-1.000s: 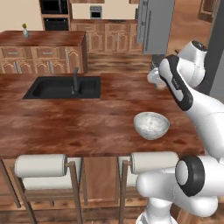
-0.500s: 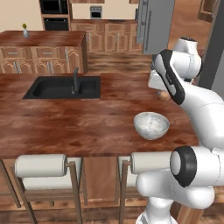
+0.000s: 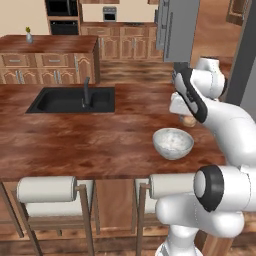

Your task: Retrieve the peach and mango from the fridge and place them into the bowl on the dining table.

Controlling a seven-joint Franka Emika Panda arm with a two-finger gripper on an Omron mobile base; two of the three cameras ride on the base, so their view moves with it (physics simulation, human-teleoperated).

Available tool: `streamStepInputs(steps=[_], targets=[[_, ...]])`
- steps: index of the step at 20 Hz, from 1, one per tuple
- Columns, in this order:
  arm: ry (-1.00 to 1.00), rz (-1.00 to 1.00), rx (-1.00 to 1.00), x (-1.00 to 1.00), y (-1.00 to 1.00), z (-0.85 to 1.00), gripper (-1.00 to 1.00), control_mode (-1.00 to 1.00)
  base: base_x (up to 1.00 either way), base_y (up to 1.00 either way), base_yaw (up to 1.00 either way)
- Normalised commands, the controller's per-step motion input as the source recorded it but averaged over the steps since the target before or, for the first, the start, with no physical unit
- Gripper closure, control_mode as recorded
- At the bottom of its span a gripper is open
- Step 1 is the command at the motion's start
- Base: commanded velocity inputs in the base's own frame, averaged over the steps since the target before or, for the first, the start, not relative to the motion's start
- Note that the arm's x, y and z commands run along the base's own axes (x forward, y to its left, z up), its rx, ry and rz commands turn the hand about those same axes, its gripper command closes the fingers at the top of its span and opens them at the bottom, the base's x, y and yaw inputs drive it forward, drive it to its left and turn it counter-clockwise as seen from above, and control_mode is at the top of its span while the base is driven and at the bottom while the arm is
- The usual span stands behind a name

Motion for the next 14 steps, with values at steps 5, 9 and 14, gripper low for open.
streamStepInputs(steps=[5,9,14], targets=[[0.00,0.00,0.00,0.46,0.00,-0.44,1.00,-1.00,0.00,0.00,0.00],[0.04,0.00,0.00,0.40,0.00,-0.49,1.00,-1.00,0.00,0.00,0.00],[0.05,0.00,0.00,0.48,0.00,-0.60,1.00,-1.00,0.00,0.00,0.00]])
